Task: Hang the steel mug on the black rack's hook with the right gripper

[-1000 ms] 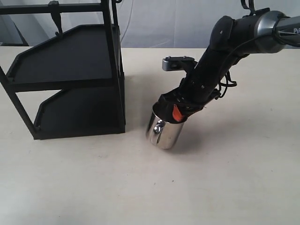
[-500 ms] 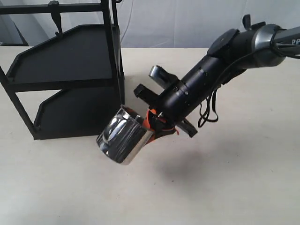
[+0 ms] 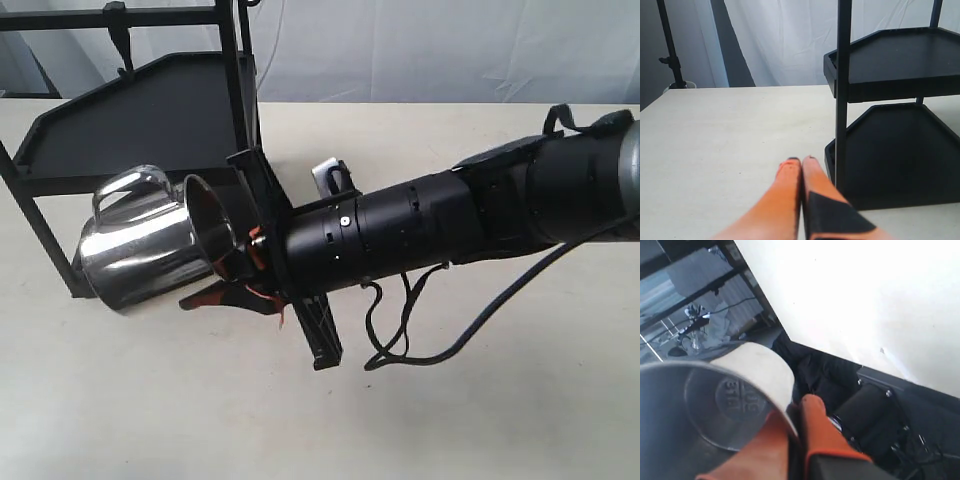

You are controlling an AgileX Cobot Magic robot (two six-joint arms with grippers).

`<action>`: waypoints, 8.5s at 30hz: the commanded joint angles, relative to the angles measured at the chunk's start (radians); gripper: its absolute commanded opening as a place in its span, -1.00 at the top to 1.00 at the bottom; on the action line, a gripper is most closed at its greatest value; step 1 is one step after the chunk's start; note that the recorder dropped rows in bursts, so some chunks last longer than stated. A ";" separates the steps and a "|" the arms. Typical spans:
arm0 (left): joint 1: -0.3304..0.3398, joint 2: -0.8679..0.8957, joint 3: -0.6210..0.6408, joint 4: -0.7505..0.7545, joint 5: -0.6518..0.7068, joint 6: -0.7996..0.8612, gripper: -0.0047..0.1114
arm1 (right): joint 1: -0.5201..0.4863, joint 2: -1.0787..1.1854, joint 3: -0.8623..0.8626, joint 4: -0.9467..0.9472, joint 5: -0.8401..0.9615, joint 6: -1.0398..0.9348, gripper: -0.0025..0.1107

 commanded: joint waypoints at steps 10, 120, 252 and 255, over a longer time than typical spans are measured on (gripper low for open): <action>-0.001 -0.005 -0.002 -0.001 -0.002 -0.002 0.89 | 0.007 -0.082 -0.048 0.017 -0.043 0.025 0.97; -0.001 -0.005 -0.002 -0.001 -0.002 -0.002 0.89 | 0.025 0.094 -0.290 -0.022 -0.176 0.524 0.97; -0.001 -0.005 -0.002 -0.001 -0.002 -0.002 0.89 | 0.027 0.095 -0.283 -0.268 -0.320 0.554 0.97; -0.001 -0.005 -0.002 -0.001 -0.002 -0.002 0.89 | 0.027 0.095 -0.283 -0.268 -0.324 0.554 0.97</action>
